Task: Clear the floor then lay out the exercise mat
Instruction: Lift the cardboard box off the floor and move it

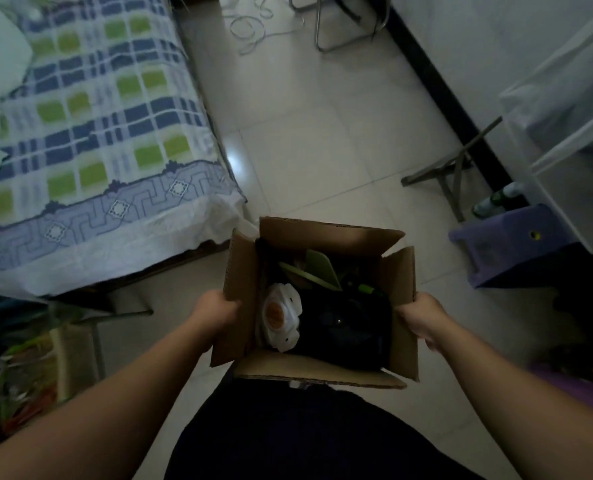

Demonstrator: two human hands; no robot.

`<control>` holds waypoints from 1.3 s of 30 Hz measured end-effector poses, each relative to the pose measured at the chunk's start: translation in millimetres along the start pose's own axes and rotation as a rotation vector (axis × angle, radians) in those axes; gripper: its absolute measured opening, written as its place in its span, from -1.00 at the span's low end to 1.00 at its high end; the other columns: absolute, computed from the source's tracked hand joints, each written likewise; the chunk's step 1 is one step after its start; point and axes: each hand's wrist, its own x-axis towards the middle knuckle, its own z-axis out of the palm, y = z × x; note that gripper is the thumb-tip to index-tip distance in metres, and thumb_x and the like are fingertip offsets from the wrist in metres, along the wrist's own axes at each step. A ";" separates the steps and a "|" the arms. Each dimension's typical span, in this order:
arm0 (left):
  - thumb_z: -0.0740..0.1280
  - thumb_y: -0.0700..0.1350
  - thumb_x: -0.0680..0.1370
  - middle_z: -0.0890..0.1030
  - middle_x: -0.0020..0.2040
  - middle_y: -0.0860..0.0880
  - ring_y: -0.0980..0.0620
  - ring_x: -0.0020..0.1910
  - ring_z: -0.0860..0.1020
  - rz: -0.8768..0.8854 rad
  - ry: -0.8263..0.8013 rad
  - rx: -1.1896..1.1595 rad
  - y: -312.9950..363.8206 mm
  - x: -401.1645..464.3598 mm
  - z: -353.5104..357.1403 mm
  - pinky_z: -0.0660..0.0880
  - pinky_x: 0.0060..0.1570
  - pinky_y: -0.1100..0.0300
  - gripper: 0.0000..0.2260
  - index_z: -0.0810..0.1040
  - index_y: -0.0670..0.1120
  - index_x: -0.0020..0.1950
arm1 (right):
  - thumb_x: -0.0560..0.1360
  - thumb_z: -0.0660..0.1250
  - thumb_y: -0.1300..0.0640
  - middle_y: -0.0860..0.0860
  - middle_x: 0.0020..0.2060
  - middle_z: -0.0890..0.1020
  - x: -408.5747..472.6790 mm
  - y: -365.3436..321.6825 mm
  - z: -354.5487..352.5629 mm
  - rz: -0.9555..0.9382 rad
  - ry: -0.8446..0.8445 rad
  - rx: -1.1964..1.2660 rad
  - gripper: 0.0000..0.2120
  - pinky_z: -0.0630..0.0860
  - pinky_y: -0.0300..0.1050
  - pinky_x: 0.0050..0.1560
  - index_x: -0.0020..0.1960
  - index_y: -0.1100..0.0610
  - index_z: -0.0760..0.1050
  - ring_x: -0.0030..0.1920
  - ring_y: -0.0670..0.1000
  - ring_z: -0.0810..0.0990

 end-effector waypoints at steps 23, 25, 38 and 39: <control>0.27 -0.14 0.54 0.64 0.00 -0.33 -0.30 -0.02 0.63 0.154 -0.022 0.225 351.5 250.9 -151.5 0.58 0.06 -0.24 -0.90 0.52 -0.14 -0.13 | 0.53 0.26 0.26 0.27 0.10 0.58 170.9 -365.9 -71.6 0.043 0.058 0.137 -0.75 0.58 0.06 0.03 0.20 0.27 0.45 0.07 0.27 0.59; 0.27 -0.14 0.55 0.64 -0.02 -0.32 -0.28 -0.04 0.64 0.156 -0.008 0.217 384.0 265.5 -148.4 0.59 0.04 -0.22 -0.89 0.53 -0.14 -0.11 | 0.54 0.25 0.26 0.25 0.11 0.56 193.2 -386.6 -87.2 0.040 0.068 0.134 -0.71 0.57 0.08 0.08 0.25 0.27 0.42 0.09 0.26 0.57; 0.27 -0.14 0.56 0.65 -0.03 -0.27 -0.25 -0.03 0.64 0.137 -0.010 0.272 638.3 340.4 -115.1 0.58 0.08 -0.19 -0.86 0.56 -0.18 -0.01 | 0.52 0.28 0.22 0.21 0.05 0.59 333.1 -517.8 -239.8 0.076 0.060 0.209 -0.68 0.49 -0.08 -0.23 0.26 0.23 0.42 0.00 0.21 0.60; 0.26 -0.13 0.57 0.64 -0.02 -0.27 -0.24 -0.02 0.64 0.133 -0.013 0.283 657.5 346.6 -114.0 0.58 0.09 -0.19 -0.86 0.55 -0.18 0.01 | 0.52 0.28 0.22 0.21 0.03 0.59 342.0 -527.7 -249.7 0.081 0.067 0.221 -0.68 0.48 -0.09 -0.24 0.26 0.23 0.42 -0.01 0.20 0.60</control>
